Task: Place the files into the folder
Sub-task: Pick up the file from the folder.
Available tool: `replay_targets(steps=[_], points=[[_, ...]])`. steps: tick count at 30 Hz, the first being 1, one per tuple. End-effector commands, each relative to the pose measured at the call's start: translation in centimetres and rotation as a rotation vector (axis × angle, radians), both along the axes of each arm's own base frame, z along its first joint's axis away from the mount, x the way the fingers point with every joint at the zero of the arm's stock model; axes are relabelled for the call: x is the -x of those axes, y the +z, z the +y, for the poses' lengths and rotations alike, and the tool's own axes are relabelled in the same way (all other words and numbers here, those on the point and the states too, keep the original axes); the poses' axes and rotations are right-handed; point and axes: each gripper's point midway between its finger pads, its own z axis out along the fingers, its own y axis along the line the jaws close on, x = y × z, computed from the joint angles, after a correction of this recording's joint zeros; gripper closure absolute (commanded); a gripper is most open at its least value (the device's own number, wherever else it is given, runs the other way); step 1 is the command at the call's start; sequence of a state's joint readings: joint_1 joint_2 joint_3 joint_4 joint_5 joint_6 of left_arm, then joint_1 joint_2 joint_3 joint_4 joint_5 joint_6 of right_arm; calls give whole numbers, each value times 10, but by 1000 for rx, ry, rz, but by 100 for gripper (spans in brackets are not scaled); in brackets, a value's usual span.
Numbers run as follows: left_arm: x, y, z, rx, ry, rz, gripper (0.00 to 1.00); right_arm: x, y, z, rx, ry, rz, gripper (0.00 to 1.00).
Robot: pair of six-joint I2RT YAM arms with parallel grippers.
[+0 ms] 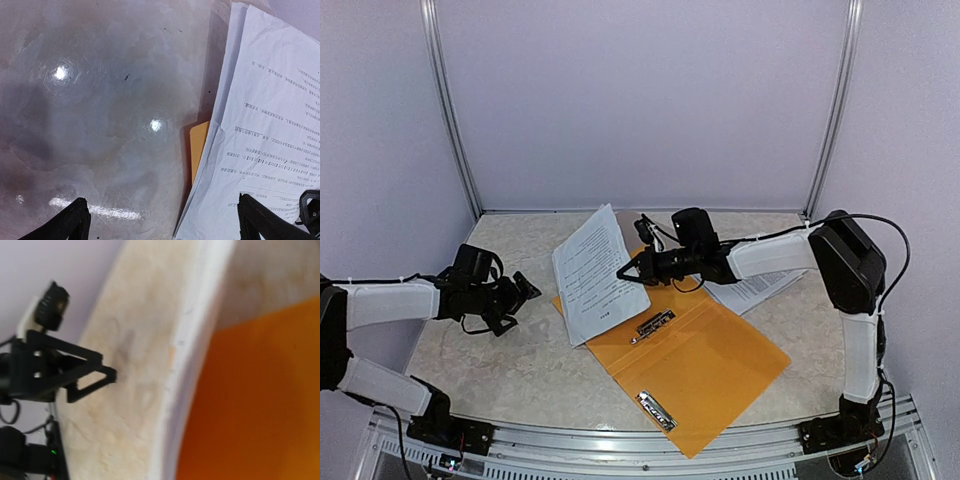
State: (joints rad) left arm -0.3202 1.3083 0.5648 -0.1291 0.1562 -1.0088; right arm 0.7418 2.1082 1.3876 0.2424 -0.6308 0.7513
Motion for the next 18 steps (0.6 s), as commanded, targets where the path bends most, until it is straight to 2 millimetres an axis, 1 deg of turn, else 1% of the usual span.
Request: replay_targets(steps=[1, 3, 4, 5, 7, 10, 11, 13, 14, 15, 18], points=[[-1, 16, -6, 65, -66, -57, 1, -4, 36, -11, -112, -47, -27, 100], [-6, 24, -14, 103, -93, -91, 1, -1, 39, -13, -136, -56, -14, 100], [-8, 24, -18, 126, -107, -94, 1, 0, 44, -14, -159, -61, -10, 100], [-13, 29, -23, 152, -119, -120, 1, 1, 47, -15, -172, -66, -2, 100], [-19, 33, -32, 203, -141, -138, 1, 3, 51, -17, -200, -78, 13, 100], [-32, 36, -48, 287, -177, -166, 1, 5, 57, -23, -242, -114, 39, 100], [-35, 33, -52, 311, -185, -159, 1, 5, 57, -27, -251, -137, 49, 100], [-44, 34, -60, 345, -192, -156, 1, 6, 48, -36, -248, -189, 84, 100], [-48, 30, -63, 355, -194, -141, 1, 6, 47, -40, -254, -212, 92, 100], [-51, 30, -67, 365, -202, -134, 1, 7, 43, -43, -254, -231, 106, 100], [-58, 26, -82, 396, -233, -101, 1, 9, 39, -52, -287, -275, 140, 100]])
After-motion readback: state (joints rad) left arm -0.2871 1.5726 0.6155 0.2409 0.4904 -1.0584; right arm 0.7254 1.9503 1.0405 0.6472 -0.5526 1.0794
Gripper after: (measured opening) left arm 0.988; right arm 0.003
